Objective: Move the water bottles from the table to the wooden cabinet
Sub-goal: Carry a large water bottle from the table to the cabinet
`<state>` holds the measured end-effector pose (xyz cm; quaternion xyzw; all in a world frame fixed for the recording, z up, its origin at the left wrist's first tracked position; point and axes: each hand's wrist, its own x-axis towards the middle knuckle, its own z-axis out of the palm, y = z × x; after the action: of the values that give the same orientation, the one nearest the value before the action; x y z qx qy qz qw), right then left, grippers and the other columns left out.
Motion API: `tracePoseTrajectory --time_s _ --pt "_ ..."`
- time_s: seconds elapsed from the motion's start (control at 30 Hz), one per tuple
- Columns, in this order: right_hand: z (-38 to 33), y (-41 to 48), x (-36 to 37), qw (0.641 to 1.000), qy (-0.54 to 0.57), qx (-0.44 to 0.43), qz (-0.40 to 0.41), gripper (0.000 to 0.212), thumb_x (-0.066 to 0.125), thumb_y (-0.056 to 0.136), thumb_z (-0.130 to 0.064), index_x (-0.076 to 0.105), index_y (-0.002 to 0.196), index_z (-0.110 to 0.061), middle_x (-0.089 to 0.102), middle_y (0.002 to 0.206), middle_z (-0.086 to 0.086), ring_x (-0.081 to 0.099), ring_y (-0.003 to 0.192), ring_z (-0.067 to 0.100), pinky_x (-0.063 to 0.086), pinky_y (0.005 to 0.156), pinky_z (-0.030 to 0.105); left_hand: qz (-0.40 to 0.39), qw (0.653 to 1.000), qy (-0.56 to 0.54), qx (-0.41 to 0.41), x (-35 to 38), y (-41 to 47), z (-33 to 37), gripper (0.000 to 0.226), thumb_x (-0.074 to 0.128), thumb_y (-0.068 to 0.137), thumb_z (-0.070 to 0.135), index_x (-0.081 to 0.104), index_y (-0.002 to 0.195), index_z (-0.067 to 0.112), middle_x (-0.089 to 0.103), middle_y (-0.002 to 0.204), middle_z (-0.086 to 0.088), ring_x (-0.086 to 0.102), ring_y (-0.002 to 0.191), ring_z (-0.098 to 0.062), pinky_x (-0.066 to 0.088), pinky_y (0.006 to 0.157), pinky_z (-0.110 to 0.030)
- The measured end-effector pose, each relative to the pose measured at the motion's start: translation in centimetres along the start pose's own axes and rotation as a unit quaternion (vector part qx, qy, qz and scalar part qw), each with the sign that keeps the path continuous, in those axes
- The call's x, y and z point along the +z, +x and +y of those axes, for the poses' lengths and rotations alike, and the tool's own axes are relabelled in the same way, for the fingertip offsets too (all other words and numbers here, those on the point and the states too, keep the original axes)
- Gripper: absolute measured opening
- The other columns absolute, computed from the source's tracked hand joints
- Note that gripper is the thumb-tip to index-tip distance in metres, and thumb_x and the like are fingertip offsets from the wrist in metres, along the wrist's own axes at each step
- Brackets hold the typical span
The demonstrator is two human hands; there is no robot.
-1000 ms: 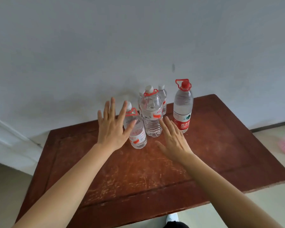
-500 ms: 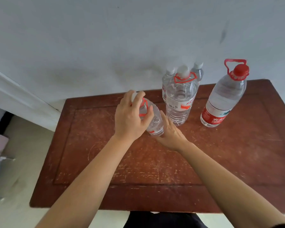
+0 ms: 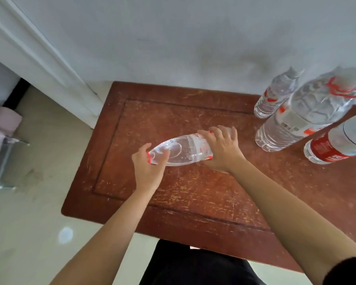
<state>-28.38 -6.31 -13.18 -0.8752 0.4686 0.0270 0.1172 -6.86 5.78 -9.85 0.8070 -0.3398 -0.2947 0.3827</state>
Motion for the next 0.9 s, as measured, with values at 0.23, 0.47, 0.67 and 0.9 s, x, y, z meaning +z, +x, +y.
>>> tracePoseTrajectory --time_s 0.23,0.47,0.67,0.9 --pt "-1.9 1.5 0.2 0.992 -0.104 -0.021 -0.067 0.103 0.064 0.073 -0.081 0.018 0.156 -0.042 0.031 0.158 0.007 0.022 0.148 0.038 0.011 0.117 0.070 -0.030 0.946 0.305 0.102 0.6 0.9 -4.5 0.088 0.045 0.080 0.086 0.043 0.147 0.029 0.052 0.134 -0.007 0.041 0.128 -0.028 0.032 0.107 -0.054" --pt "-2.3 4.5 -0.8 0.983 -0.126 0.001 -0.130 0.131 0.072 0.058 -0.087 0.002 0.159 -0.041 0.020 0.167 0.006 0.016 0.153 0.039 0.007 0.116 0.074 -0.183 0.859 0.417 0.232 2.8 3.6 -2.5 0.117 0.047 0.067 0.095 0.007 0.156 0.030 0.037 0.153 -0.011 0.045 0.134 -0.033 0.040 0.107 -0.054" --pt "-2.9 5.5 -1.2 0.977 -0.154 0.010 -0.150 0.132 0.089 0.064 -0.057 0.002 0.161 -0.037 0.031 0.162 0.008 0.025 0.150 0.038 0.013 0.116 0.073 -0.154 0.847 0.465 0.208 3.5 4.0 -2.7 0.126 0.065 0.060 0.089 0.007 0.155 0.030 0.040 0.149 -0.017 0.052 0.124 -0.037 0.047 0.099 -0.052" --pt "-2.5 1.5 0.1 0.989 -0.113 0.011 -0.091 0.092 0.079 0.073 -0.055 0.030 0.148 -0.037 0.049 0.144 0.005 0.042 0.136 0.035 0.019 0.115 0.070 -0.140 0.844 0.482 0.189 3.6 2.6 -1.6 0.099 0.074 0.070 0.069 0.027 0.148 0.030 0.058 0.126 -0.008 0.059 0.111 -0.030 0.050 0.091 -0.045"
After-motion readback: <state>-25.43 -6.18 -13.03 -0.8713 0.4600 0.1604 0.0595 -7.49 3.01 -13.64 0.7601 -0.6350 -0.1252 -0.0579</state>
